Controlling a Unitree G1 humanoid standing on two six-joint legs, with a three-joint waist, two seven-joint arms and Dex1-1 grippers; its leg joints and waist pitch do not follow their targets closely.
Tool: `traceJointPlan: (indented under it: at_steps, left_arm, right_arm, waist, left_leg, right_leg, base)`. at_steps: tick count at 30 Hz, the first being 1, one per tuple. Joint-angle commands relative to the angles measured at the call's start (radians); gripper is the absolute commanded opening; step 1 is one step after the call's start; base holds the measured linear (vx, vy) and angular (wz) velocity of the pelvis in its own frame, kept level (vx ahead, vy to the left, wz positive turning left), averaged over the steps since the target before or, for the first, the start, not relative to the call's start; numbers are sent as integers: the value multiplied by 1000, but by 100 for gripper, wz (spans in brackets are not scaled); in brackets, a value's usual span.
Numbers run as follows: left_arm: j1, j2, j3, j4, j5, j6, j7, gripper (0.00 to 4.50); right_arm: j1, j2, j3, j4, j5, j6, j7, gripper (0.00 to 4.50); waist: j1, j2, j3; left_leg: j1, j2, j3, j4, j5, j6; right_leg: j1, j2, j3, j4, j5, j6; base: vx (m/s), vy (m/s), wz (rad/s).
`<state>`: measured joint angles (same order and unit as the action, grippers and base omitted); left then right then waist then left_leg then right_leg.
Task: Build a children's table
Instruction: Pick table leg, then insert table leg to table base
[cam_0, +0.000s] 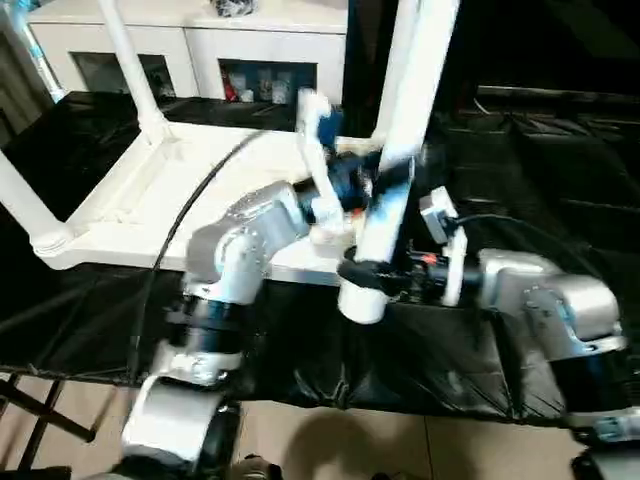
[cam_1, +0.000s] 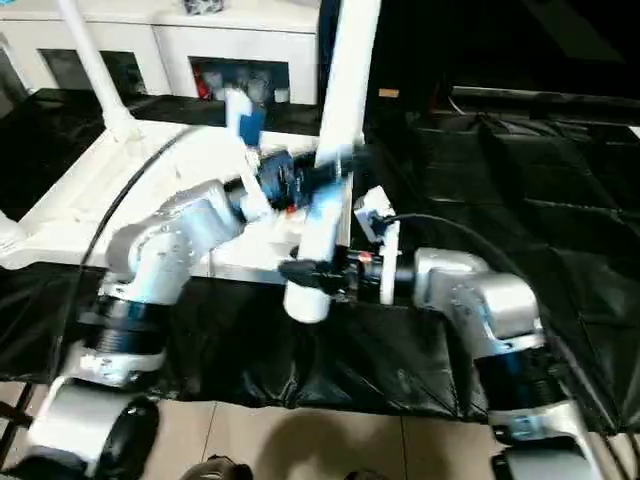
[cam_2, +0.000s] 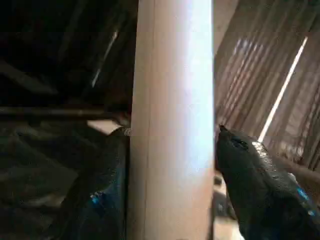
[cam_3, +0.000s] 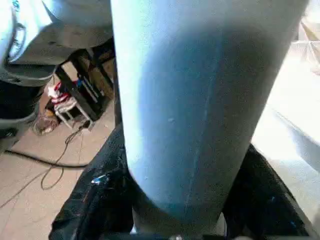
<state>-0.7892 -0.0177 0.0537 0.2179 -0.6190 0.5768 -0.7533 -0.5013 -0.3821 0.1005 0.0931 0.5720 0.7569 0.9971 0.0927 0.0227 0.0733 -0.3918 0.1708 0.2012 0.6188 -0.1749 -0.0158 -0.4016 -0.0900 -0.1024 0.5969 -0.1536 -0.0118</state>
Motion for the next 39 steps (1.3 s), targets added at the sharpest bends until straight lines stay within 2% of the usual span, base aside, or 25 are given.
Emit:
traceJointPlan:
  at_steps: [1,3,4,5,6,7,8,9,11,12,14,15,16,17,18,19,20,21,23,24,25,26,27,33,39]
  left_arm:
    - [-32,3,41,-1,-38,-27,1,286]
    - [-37,8,50,2,-43,-31,-3,286]
    - [-57,46,52,49,-1,-80,-5,286]
    - [-72,89,31,103,73,-147,-9,286]
    - [-79,120,7,142,127,-192,-20,286]
    - [-80,122,6,145,130,-195,-20,286]
    - [-81,169,-46,206,212,-270,-62,286]
    - [-80,191,-71,234,247,-305,-85,286]
    - [-69,260,-198,334,385,-450,-166,286]
    - [-69,260,-198,334,385,-450,-166,286]
    - [-59,300,-297,420,473,-556,-250,286]
    - [-58,309,-327,457,492,-578,-290,286]
    - [-58,309,-327,457,492,-578,-290,286]
    - [-68,315,-366,534,530,-628,-328,269]
    - [-87,319,-399,624,581,-684,-355,258]
    - [-91,319,-407,646,593,-696,-360,251]
    - [-121,322,-431,758,646,-740,-391,251]
    - [-123,322,-432,763,646,-738,-395,248]
    - [-140,317,-429,823,651,-745,-406,223]
    - [-151,321,-445,864,674,-772,-406,216]
    - [-156,321,-447,877,680,-777,-398,216]
    - [-159,320,-448,885,683,-781,-392,213]
    - [-171,316,-447,917,688,-788,-381,204]
    - [-210,299,-433,1011,720,-828,-342,163]
    - [-221,289,-421,1070,742,-834,-343,119]
  right_arm:
    - [6,44,-65,53,-36,-73,-110,190]
    - [3,62,-80,77,-51,-99,-151,190]
    - [0,84,-111,122,-89,-171,-237,190]
    - [-5,97,-139,155,-110,-214,-302,189]
    - [-7,102,-154,174,-126,-248,-341,189]
    - [-7,103,-155,175,-127,-250,-343,189]
    - [-4,102,-172,190,-153,-303,-390,189]
    - [-2,100,-178,195,-165,-326,-409,189]
    - [8,102,-213,193,-173,-351,-457,189]
    - [8,102,-213,193,-173,-351,-457,189]
    - [27,99,-218,184,-193,-385,-462,189]
    - [35,96,-214,178,-201,-395,-459,189]
    - [35,96,-214,178,-201,-395,-459,189]
    - [47,94,-209,175,-210,-407,-457,189]
    - [57,92,-206,175,-218,-421,-461,189]
    - [58,92,-206,175,-220,-423,-463,189]
    - [68,93,-207,169,-222,-431,-471,189]
    - [68,93,-207,168,-222,-431,-471,189]
    - [76,93,-211,156,-218,-430,-475,189]
    - [84,92,-214,145,-217,-427,-477,189]
    - [88,91,-216,139,-217,-425,-478,189]
    - [91,90,-216,135,-216,-424,-479,189]
    - [100,88,-220,123,-217,-420,-479,189]
    - [115,86,-223,104,-218,-417,-483,189]
    - [120,86,-225,91,-214,-409,-484,189]
  waist:
    - [4,-14,-89]
    - [-1,-13,-89]
    - [0,-11,-90]
    - [-4,-6,-86]
    - [-6,-9,-89]
    - [-6,-8,-88]
    - [-8,-6,-89]
    - [-8,-6,-87]
    - [-9,-1,-91]
    - [-8,3,-93]
    - [-5,1,-95]
    - [-4,13,-96]
    - [-6,9,-96]
    - [-7,6,-97]
    - [-5,25,-98]
    - [-9,12,-97]
    - [-8,33,-96]
    - [-11,24,-95]
    - [-10,21,-95]
    - [-10,32,-93]
    - [-10,28,-93]
    - [-9,34,-92]
    - [-8,32,-93]
    - [-11,46,-97]
    - [-10,48,-98]
  left_leg:
    - [22,62,-36,-69,-181,20]
    - [23,60,-37,-71,-193,3]
    - [27,60,-36,-71,-194,3]
    - [29,57,-35,-73,-205,-7]
    - [29,55,-38,-75,-213,-14]
    - [31,55,-39,-76,-218,-15]
    - [31,56,-39,-77,-218,-21]
    - [30,55,-39,-78,-214,-19]
    - [32,57,-38,-79,-209,-20]
    - [35,59,-39,-80,-210,-19]
    - [30,59,-36,-79,-190,-14]
    - [31,59,-37,-78,-186,-13]
    - [31,59,-35,-77,-188,-12]
    - [28,60,-35,-77,-183,-10]
    - [28,56,-35,-74,-188,-2]
    - [28,57,-34,-75,-207,-2]
    - [30,56,-36,-75,-226,-4]
    - [30,54,-34,-76,-238,-5]
    - [28,55,-36,-75,-240,-3]
    - [31,58,-37,-75,-257,-1]
    - [30,56,-37,-75,-260,1]
    - [32,57,-36,-75,-268,3]
    - [30,56,-37,-73,-256,12]
    - [30,55,-38,-72,-250,26]
    - [30,57,-38,-73,-254,30]
  right_leg:
    - [53,-79,54,-76,-309,-184]
    - [51,-76,51,-77,-329,-179]
    - [51,-76,52,-77,-326,-180]
    - [40,-73,53,-84,-347,-164]
    - [47,-72,51,-83,-354,-148]
    - [45,-72,51,-86,-363,-135]
    - [49,-74,53,-82,-355,-131]
    - [45,-73,53,-88,-363,-119]
    - [45,-71,57,-82,-332,-111]
    - [43,-71,58,-79,-308,-118]
    - [49,-75,61,-68,-242,-151]
    - [49,-77,60,-66,-225,-163]
    - [48,-75,60,-66,-211,-173]
    - [53,-76,60,-61,-191,-186]
    - [53,-77,59,-62,-191,-191]
    - [54,-75,58,-68,-202,-190]
    - [52,-78,57,-73,-220,-194]
    - [53,-75,57,-76,-230,-193]
    - [58,-79,56,-72,-238,-203]
    - [54,-80,55,-78,-265,-209]
    - [56,-79,54,-78,-272,-210]
    - [55,-79,55,-80,-286,-209]
    - [57,-80,55,-78,-287,-209]
    - [55,-76,51,-83,-310,-196]
    - [55,-78,51,-81,-285,-208]
  base:
    - [0,0,0]
    - [0,0,0]
    - [0,0,0]
    - [0,0,0]
    - [0,0,0]
    - [0,0,0]
    - [0,0,0]
    - [0,0,0]
    - [0,0,0]
    - [0,0,0]
    - [0,0,0]
    - [0,0,0]
    - [0,0,0]
    - [0,0,0]
    - [0,0,0]
    - [0,0,0]
    - [0,0,0]
    - [0,0,0]
    - [0,0,0]
    - [0,0,0]
    - [0,0,0]
    - [0,0,0]
    - [0,0,0]
    - [0,0,0]
    - [0,0,0]
